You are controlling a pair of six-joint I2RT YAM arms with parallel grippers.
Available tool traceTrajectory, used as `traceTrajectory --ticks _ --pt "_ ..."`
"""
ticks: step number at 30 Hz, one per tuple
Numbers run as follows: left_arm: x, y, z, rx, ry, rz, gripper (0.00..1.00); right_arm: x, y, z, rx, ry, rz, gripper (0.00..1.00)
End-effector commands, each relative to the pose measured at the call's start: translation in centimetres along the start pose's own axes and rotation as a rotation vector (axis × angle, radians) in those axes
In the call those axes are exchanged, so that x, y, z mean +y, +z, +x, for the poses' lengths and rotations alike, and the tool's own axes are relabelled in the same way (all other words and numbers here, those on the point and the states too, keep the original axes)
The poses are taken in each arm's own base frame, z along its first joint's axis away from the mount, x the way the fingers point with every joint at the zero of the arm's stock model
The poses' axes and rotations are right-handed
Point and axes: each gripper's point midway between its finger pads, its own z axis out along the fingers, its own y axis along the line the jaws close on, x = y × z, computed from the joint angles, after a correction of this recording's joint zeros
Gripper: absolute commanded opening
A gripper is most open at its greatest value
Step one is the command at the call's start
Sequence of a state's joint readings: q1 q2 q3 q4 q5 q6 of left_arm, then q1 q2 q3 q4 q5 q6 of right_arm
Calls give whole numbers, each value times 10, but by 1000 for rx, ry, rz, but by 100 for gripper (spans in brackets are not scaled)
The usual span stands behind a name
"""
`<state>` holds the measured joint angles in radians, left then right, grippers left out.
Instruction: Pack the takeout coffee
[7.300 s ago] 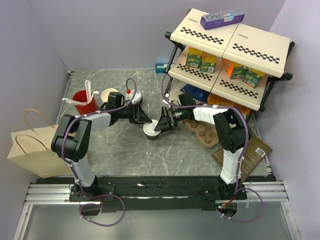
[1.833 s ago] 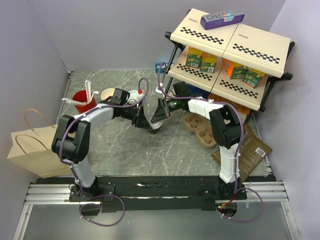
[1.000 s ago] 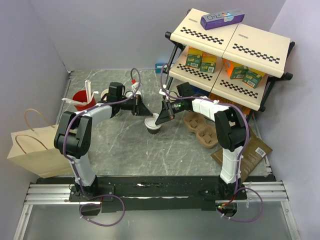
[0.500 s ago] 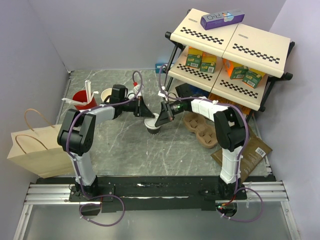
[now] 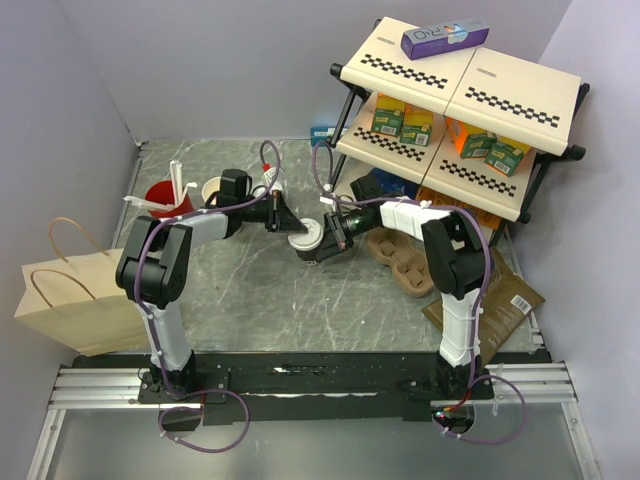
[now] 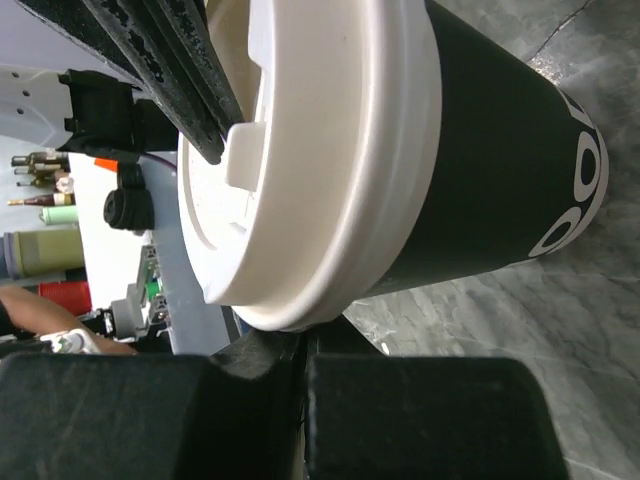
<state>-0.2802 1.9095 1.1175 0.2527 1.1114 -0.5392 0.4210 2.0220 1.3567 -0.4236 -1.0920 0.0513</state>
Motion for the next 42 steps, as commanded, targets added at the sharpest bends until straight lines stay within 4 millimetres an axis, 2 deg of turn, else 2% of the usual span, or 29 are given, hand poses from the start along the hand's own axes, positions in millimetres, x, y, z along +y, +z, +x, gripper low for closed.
traceTrajectory --ticks 1,3,4,6,7,9,10,12,13,15,16,17,18,19,20,22,24,25,27,29,30,31,32,34,36,42 --pt "31 8 34 48 -76 -87 1 11 -5 -18 -45 -114 -16 0" --pt "15 8 26 42 -51 -38 1 16 -9 -17 -43 -120 -24 0" --pt "-3 8 16 32 -4 24 1 21 -13 -18 -48 -147 -23 1" --pt "-16 9 13 37 7 59 6 26 -19 -16 -48 -165 -14 1" --pt "-25 8 8 39 35 77 16 25 -22 -15 -47 -169 2 1" --pt "-36 7 1 41 79 88 27 28 -28 -12 -41 -197 23 1" --pt "-42 6 1 51 107 86 39 29 -30 -10 -39 -207 34 1" --pt "-51 4 -5 51 146 85 48 30 -38 -8 -35 -241 82 7" --pt "-57 1 -5 58 177 82 56 28 -39 -6 -31 -248 99 14" --pt "-64 -2 -14 44 237 54 62 25 -46 -6 -33 -276 167 29" --pt "-71 -4 -19 34 314 45 65 21 -48 -4 -32 -278 197 44" --pt "-69 -7 -16 46 300 8 67 21 -52 -5 -39 -292 232 50" --pt "-74 -9 -22 40 329 -10 68 10 -57 -7 -46 -295 312 63" --pt "-79 -13 -27 33 392 -27 71 4 -60 -3 -46 -288 356 95" --pt "-81 -18 -22 53 378 -51 72 4 -63 -3 -52 -296 387 100" --pt "-88 -29 -37 30 480 -115 73 -3 -62 8 -19 -292 463 100" --pt "-91 -39 -45 13 485 -175 74 -3 -59 16 -1 -311 495 100" --pt "-96 -52 -54 -18 536 -201 74 -5 -50 25 25 -336 517 100" --pt "-107 -70 -70 -89 576 -243 74 -6 -43 31 37 -367 539 100" --pt "-109 -91 -83 -161 539 -293 74 -13 -33 36 55 -357 577 100" --pt "-118 -100 -90 -201 554 -310 74 -17 -30 35 54 -337 585 100" --pt "-115 -113 -97 -235 551 -348 74 -18 -27 32 50 -318 581 98" --pt "-119 -120 -102 -255 559 -361 74 -26 -22 35 63 -272 584 95" --pt "-125 -138 -110 -296 565 -385 75 -29 -17 33 59 -243 581 90" --pt "-134 -149 -116 -327 576 -396 75 -32 -11 28 26 -224 571 87" --pt "-134 -176 -120 -371 557 -430 76 -38 6 6 -46 -171 542 79"
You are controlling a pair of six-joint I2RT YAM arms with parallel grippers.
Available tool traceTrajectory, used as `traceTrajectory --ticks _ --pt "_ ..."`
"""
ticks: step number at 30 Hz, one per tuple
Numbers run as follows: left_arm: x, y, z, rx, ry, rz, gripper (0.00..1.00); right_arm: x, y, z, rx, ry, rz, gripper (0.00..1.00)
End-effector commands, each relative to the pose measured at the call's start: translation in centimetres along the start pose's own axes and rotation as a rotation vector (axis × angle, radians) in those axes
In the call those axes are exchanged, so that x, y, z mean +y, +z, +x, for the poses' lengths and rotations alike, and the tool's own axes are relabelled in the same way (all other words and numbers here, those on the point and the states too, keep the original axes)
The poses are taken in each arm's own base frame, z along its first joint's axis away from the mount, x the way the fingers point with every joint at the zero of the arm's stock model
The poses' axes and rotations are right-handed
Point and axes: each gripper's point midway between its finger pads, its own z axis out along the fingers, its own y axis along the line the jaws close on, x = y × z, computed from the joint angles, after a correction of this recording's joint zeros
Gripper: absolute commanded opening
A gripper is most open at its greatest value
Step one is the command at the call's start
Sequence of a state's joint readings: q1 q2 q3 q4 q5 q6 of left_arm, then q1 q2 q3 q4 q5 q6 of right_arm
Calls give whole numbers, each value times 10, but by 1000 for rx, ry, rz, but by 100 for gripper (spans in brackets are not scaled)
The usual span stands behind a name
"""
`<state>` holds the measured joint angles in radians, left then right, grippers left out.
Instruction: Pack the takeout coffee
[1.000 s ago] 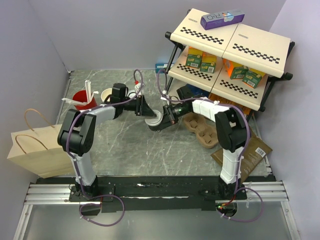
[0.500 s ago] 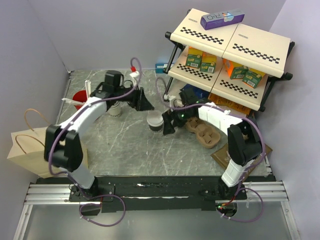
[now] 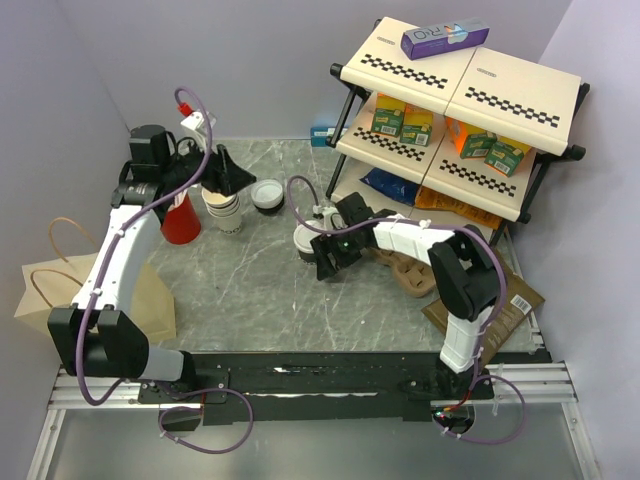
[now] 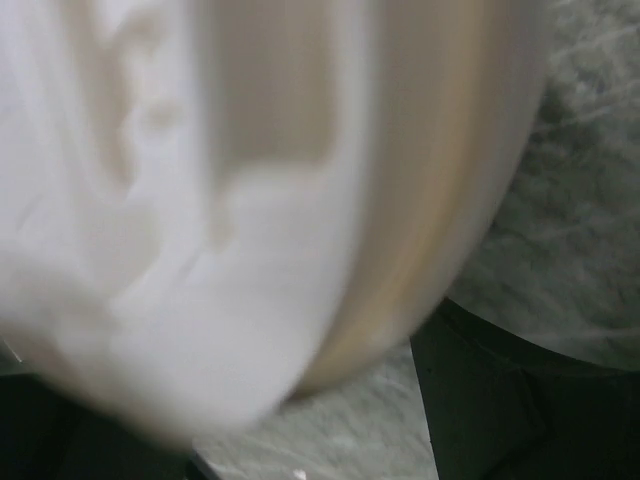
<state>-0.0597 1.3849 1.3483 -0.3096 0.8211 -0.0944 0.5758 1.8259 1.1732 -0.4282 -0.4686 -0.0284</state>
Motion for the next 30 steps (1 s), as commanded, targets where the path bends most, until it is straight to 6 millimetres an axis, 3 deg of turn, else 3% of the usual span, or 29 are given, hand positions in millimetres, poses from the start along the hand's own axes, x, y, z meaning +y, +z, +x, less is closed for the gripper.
traceTrajectory --ticks 1,5,10,20,25,30 --pt "-3 -19 -19 -44 9 -26 75 0 12 -39 -101 63 -12 79" --pt "-3 -25 -8 -31 -9 -32 75 1 18 -59 -155 68 -33 74" --pt "-3 -27 4 -14 -34 -33 76 -12 37 -67 -142 88 -7 72" --pt "4 -36 14 0 -59 -65 76 -36 56 -115 -207 80 20 72" --pt "6 -38 18 8 -62 -76 76 -45 62 -124 -221 79 29 72" --pt "6 -37 21 8 -73 -70 76 -46 68 -113 -199 93 25 71"
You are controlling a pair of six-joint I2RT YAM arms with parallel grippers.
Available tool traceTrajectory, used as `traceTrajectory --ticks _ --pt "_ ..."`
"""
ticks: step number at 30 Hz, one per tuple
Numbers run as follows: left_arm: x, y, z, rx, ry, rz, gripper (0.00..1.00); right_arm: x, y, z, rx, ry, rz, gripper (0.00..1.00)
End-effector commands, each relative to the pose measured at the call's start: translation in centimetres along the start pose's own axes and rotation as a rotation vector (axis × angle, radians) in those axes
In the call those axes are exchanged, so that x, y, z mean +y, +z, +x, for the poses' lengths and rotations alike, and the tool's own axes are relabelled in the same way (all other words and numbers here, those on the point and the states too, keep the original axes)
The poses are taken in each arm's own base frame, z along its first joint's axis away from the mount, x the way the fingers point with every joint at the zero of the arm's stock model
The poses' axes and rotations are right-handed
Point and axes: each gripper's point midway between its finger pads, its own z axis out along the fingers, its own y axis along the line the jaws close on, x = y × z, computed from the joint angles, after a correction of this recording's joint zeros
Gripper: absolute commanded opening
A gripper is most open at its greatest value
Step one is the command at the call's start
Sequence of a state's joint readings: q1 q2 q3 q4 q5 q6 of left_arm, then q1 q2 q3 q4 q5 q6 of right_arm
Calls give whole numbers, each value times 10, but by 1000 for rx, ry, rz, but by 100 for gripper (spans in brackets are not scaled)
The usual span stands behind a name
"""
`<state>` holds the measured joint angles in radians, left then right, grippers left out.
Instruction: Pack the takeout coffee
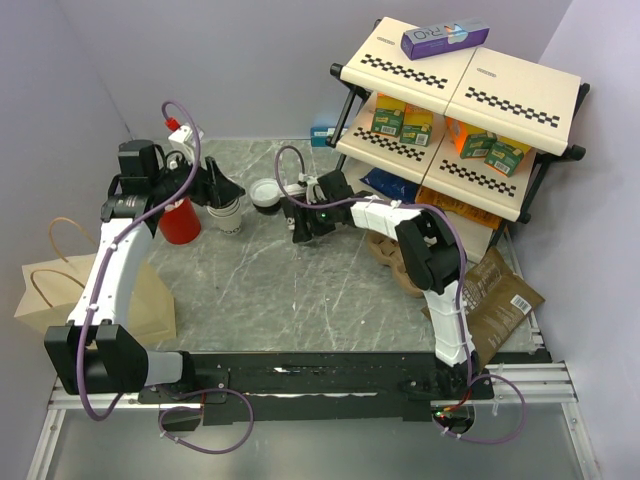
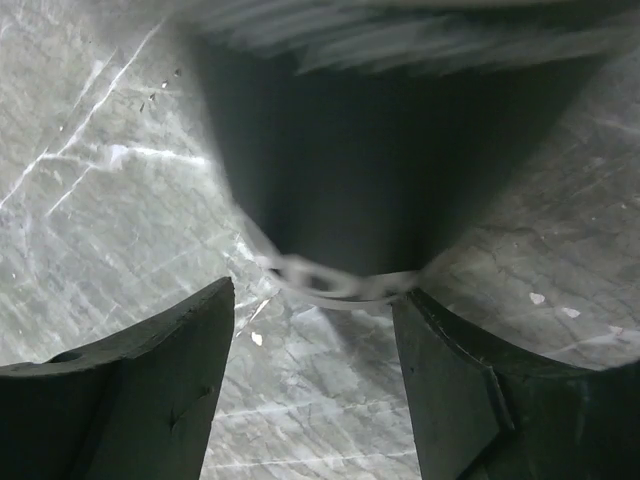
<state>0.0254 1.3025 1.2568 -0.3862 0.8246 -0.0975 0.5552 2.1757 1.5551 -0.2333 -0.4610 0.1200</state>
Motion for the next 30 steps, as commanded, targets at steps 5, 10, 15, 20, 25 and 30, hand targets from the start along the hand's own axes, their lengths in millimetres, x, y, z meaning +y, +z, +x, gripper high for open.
traceTrajectory --ticks 5,10,15,20,25,30 --pt "-1 -4 3 -10 4 -2 77 -7 -3 11 17 24 17 70" --pt "13 0 -4 -36 -14 -65 86 6 -50 1 -17 -11 17 72" --pt "24 8 -8 -46 -46 -112 90 8 -101 -10 -26 -60 64 81" --pt "13 39 -15 -25 -30 -93 91 12 -149 -41 -107 -68 83 85" --pt "12 96 -21 50 107 -10 91 36 -205 -58 -210 -132 37 86" --pt "33 150 -3 119 277 190 88 57 -244 -37 -236 -202 -19 89"
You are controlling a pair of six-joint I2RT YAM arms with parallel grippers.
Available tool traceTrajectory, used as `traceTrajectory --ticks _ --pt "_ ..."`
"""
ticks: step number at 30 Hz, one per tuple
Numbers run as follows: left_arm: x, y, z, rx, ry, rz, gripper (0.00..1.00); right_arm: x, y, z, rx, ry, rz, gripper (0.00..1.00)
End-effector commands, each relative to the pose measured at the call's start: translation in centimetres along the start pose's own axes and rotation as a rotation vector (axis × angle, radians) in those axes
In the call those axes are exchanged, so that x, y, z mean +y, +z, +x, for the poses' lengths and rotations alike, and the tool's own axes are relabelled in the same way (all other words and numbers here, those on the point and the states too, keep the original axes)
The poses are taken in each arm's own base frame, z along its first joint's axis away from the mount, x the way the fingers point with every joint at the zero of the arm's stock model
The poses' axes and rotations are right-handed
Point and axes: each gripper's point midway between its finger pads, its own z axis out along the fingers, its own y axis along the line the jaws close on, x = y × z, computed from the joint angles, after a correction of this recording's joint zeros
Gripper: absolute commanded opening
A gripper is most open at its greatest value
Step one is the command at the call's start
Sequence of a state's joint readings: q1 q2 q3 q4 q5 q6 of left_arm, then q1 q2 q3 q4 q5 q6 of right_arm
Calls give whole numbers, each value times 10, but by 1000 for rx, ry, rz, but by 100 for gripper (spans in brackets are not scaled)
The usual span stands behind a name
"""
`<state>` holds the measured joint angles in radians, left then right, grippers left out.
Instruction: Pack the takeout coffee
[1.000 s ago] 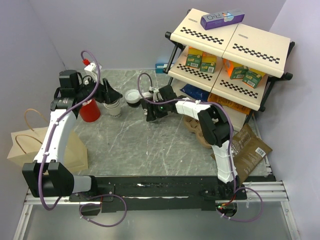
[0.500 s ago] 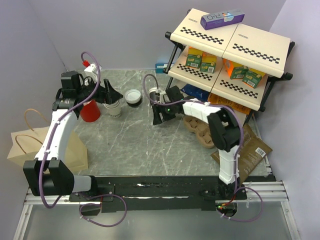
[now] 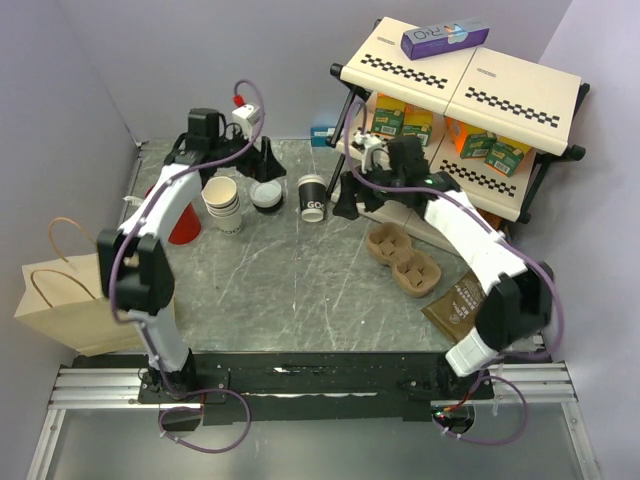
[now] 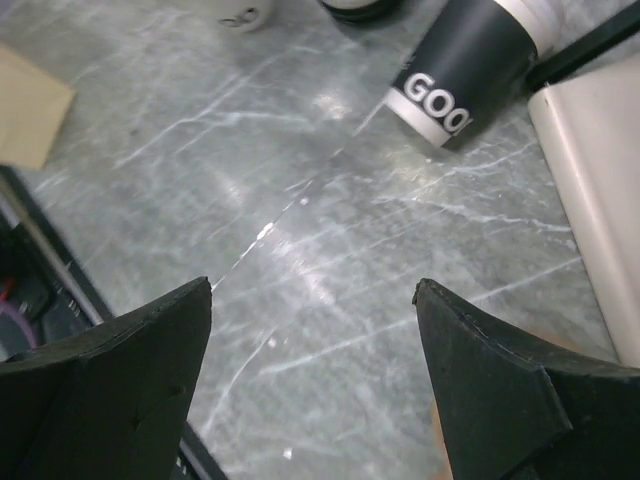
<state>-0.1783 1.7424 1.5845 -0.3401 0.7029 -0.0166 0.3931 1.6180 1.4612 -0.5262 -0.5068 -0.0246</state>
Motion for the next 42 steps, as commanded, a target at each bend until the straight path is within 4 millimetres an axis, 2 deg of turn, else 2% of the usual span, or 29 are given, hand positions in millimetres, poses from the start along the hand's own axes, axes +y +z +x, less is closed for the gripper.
traceTrajectory --ticks 1,2,3,4,5,6,7,8,9,13,14,16,17,19,20,27,30,42 --pt "8 28 -14 -23 226 177 88 35 -58 0 -63 -116 -84 89" --pt "19 45 -1 -1 213 206 88 39 -65 2 -70 -133 -100 89" --pt "21 53 0 1 217 230 85 45 -78 7 -71 -145 -99 89" --pt "17 57 -17 -24 245 272 84 46 -84 9 -74 -169 -99 89" --pt "31 75 -2 1 233 290 82 46 -90 12 -75 -175 -102 90" --pt "30 83 -2 -2 241 309 80 52 -100 17 -73 -178 -108 90" --pt "31 88 -17 -29 277 315 79 52 -104 20 -73 -186 -102 89" --pt "39 103 -3 -18 262 334 78 49 -106 28 -61 -172 -94 90" --pt "40 110 -4 -25 270 337 76 51 -113 30 -72 -172 -83 90" --pt "53 135 -4 -71 285 329 72 47 -119 52 -55 -102 -73 90" --pt "58 142 3 -67 260 328 69 46 -117 60 -40 -81 -76 90" --pt "62 150 0 -88 272 326 67 47 -120 64 -46 -56 -82 90" --pt "67 157 9 -80 246 330 67 46 -119 69 -37 -43 -85 90" --pt "65 163 8 -96 246 349 65 44 -120 71 -41 -23 -84 90" --pt "66 168 16 -86 227 360 64 43 -119 72 -39 -17 -87 91" --pt "49 185 48 -34 176 431 52 31 -118 73 -35 25 -66 91" --pt "43 186 56 -19 166 452 50 27 -118 74 -39 38 -62 91" --pt "36 177 83 68 164 472 36 16 -116 73 -39 70 -44 91"
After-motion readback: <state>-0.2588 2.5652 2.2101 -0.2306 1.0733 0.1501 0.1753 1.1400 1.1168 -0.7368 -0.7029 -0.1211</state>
